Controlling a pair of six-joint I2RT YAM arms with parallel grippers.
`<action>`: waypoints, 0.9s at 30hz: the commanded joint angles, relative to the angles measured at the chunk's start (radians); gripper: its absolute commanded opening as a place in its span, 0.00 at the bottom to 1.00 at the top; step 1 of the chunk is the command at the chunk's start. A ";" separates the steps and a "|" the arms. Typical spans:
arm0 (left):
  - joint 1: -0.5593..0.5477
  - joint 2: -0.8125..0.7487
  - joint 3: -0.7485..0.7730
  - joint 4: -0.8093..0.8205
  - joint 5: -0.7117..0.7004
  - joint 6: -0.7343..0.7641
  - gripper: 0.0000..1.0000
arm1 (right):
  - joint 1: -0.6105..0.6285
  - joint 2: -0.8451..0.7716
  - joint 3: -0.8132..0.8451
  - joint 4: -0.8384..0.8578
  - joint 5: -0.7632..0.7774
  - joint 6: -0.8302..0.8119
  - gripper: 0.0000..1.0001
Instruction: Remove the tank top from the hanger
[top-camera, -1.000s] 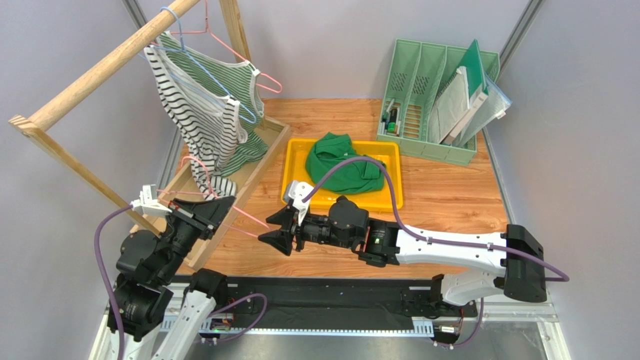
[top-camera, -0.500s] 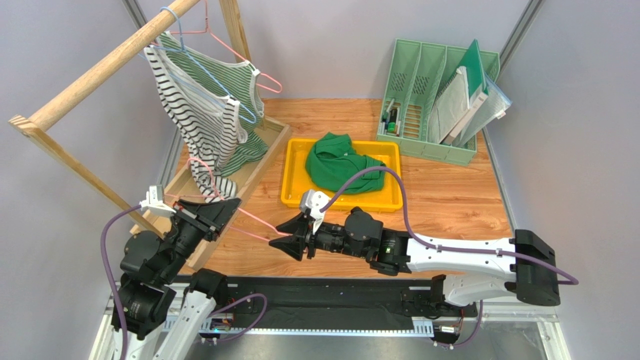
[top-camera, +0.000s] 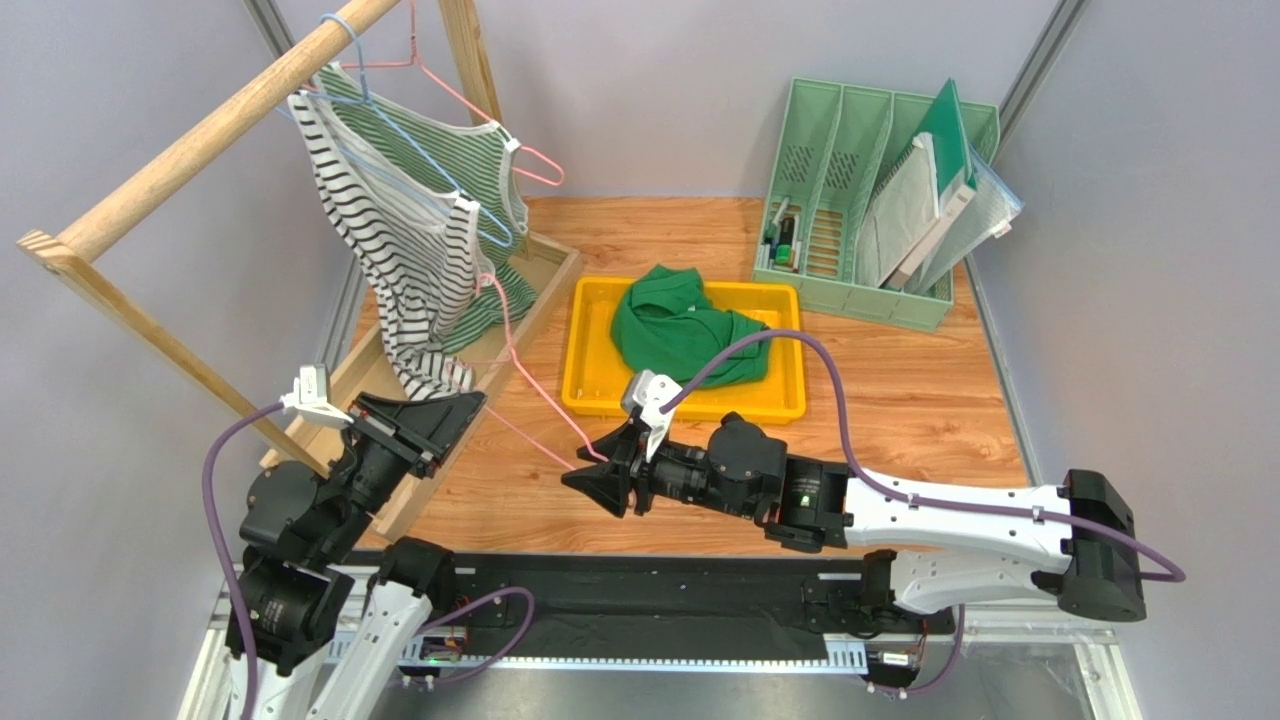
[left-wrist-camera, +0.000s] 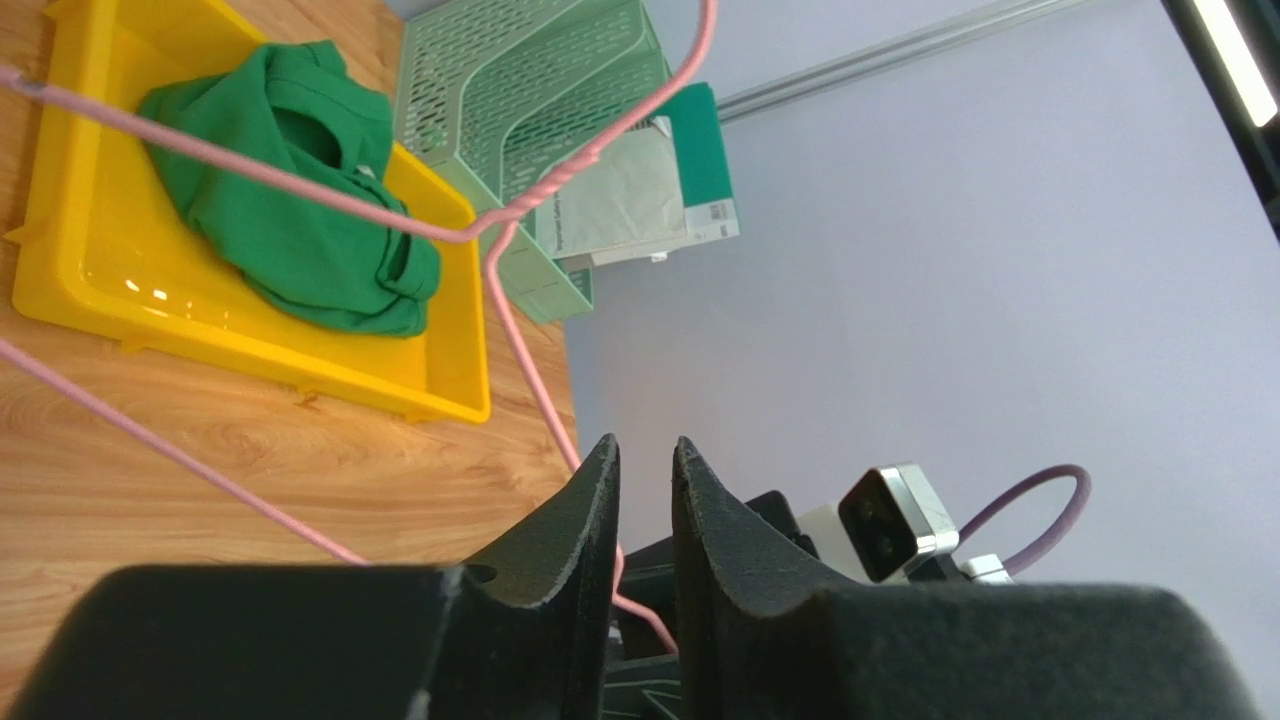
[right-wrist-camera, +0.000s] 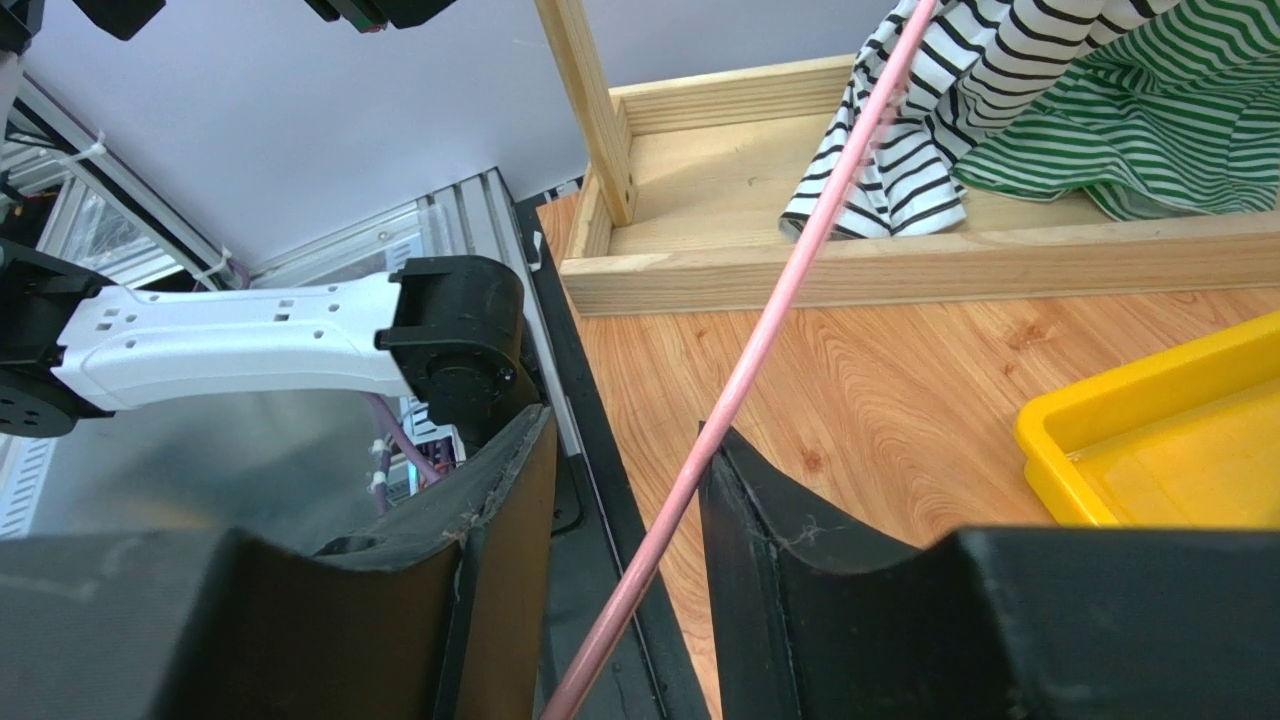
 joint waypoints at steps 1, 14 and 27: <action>0.003 0.021 0.002 0.054 0.043 0.042 0.25 | 0.008 0.001 0.046 0.027 0.024 -0.007 0.00; 0.001 0.151 -0.033 0.138 0.149 0.028 0.67 | 0.008 -0.002 0.069 0.045 -0.123 -0.108 0.00; 0.001 0.276 -0.021 0.203 0.149 0.066 0.00 | 0.028 0.075 0.169 -0.128 -0.237 -0.121 0.02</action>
